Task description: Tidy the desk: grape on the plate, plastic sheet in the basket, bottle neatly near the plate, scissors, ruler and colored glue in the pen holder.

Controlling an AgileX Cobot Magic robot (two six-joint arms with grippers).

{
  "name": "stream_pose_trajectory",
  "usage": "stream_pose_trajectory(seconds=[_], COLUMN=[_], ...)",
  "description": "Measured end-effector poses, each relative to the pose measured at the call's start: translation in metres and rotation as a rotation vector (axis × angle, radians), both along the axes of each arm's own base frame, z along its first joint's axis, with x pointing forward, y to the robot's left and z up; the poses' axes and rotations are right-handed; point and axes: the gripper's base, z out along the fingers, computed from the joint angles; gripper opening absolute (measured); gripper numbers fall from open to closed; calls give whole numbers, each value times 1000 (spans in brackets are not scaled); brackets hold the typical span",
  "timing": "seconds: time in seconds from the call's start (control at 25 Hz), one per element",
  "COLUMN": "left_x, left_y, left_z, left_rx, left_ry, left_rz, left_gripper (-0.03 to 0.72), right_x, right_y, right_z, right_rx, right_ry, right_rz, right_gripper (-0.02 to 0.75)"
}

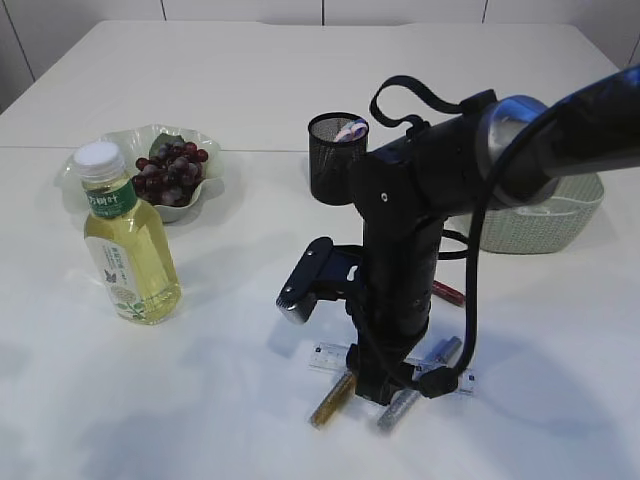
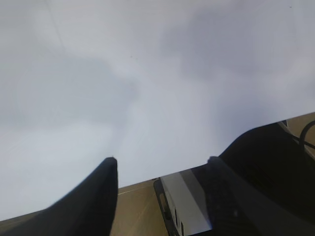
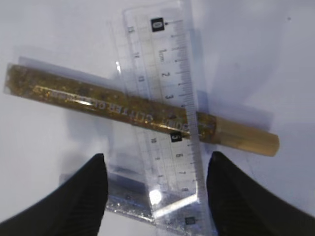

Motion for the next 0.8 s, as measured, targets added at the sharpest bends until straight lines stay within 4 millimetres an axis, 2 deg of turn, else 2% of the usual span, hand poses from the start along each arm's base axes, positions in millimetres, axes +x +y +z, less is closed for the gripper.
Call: stream_pose_trajectory(seconds=[0.4, 0.48, 0.64, 0.8], left_x=[0, 0, 0, 0], left_y=[0, 0, 0, 0], left_z=[0, 0, 0, 0], left_rx=[0, 0, 0, -1], left_ry=[0, 0, 0, -2], left_rz=[0, 0, 0, 0], left_gripper=[415, 415, 415, 415], right_x=[3, 3, 4, 5], right_y=[-1, -1, -1, -1], right_z=[-11, -12, -13, -13], right_rx=[-31, -32, -32, -27], right_ry=[-11, -9, -12, -18], right_rz=[-9, -9, -10, -12], right_gripper=[489, 450, 323, 300])
